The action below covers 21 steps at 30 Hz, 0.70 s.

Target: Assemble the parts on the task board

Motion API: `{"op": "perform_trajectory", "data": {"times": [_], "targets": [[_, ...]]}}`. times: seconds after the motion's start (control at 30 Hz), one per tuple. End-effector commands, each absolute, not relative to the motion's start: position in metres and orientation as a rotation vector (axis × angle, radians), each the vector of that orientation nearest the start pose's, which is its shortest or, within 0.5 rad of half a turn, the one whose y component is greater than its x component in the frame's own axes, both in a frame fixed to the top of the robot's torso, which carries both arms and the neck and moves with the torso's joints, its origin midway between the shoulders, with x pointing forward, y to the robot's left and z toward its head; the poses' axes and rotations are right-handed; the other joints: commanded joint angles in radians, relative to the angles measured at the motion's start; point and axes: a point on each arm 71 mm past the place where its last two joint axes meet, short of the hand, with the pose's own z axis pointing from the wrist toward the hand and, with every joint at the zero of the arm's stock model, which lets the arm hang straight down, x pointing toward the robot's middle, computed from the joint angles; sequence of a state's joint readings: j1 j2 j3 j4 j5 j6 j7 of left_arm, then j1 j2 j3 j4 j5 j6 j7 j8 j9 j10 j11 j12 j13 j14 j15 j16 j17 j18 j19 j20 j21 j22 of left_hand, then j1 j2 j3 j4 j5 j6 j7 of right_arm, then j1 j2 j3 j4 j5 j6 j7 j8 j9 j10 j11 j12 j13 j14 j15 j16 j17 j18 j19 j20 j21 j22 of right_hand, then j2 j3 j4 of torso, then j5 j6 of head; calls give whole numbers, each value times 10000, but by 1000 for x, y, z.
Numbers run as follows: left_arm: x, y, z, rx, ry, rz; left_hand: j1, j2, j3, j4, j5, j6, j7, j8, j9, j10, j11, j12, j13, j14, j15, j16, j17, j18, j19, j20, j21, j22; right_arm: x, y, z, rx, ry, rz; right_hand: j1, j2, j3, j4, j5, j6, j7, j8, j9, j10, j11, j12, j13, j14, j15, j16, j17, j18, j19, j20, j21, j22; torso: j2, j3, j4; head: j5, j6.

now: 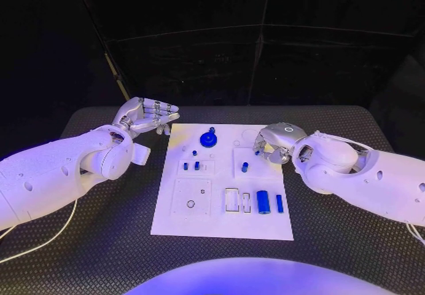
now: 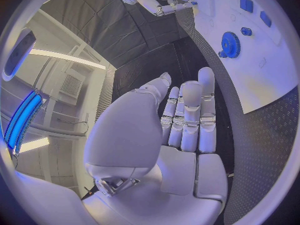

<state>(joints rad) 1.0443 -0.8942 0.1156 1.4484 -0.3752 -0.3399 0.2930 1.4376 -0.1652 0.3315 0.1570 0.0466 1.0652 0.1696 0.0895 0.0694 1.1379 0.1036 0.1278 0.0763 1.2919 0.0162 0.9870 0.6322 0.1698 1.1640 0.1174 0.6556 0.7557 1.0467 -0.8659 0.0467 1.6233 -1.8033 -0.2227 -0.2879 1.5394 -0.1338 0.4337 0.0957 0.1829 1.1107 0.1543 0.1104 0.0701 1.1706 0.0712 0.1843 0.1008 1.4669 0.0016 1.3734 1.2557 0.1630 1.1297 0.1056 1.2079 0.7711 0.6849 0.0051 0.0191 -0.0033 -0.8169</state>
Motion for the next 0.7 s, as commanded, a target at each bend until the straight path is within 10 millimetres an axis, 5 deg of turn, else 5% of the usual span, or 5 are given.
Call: {"op": "perform_trajectory", "data": {"times": [0.03,0.43,0.7], "targets": [[493,258,-200,-9095,14444,-13053,6,52,-25,-40,14,55,3,-19,-5,14,-29,44,-2,3,-20,-29,-9,140,18,-5,-57,-9,446,-182,-209,-3199,16504,4704,-105,21,60,-14,-45,4,-41,-45,-11,27,73,-39,-8,502,-55,67,15,-153,6,-41,54,9,17,6,19,-10,4],[493,256,-201,-9087,14475,-13124,25,70,-12,-45,14,53,12,-21,-7,11,-24,47,-4,-3,-20,-57,-55,139,28,-7,-70,-19,425,-167,-191,-3153,16102,5672,-265,-26,168,-50,-85,34,-42,-64,-10,67,72,-48,-43,508,-52,104,46,-155,3,-35,82,32,0,-6,16,-37,-30],[494,255,-201,-9098,14514,-13140,28,78,-9,-44,14,51,16,-23,-8,6,-20,47,-6,-8,-18,-73,-79,137,31,-7,-77,-25,431,-173,-196,-3284,16492,5212,-547,-213,300,-102,-256,-149,24,-226,-45,-110,140,-190,-157,489,2,95,-11,-148,-70,1,58,-34,4,-17,14,-46,-12]]}}
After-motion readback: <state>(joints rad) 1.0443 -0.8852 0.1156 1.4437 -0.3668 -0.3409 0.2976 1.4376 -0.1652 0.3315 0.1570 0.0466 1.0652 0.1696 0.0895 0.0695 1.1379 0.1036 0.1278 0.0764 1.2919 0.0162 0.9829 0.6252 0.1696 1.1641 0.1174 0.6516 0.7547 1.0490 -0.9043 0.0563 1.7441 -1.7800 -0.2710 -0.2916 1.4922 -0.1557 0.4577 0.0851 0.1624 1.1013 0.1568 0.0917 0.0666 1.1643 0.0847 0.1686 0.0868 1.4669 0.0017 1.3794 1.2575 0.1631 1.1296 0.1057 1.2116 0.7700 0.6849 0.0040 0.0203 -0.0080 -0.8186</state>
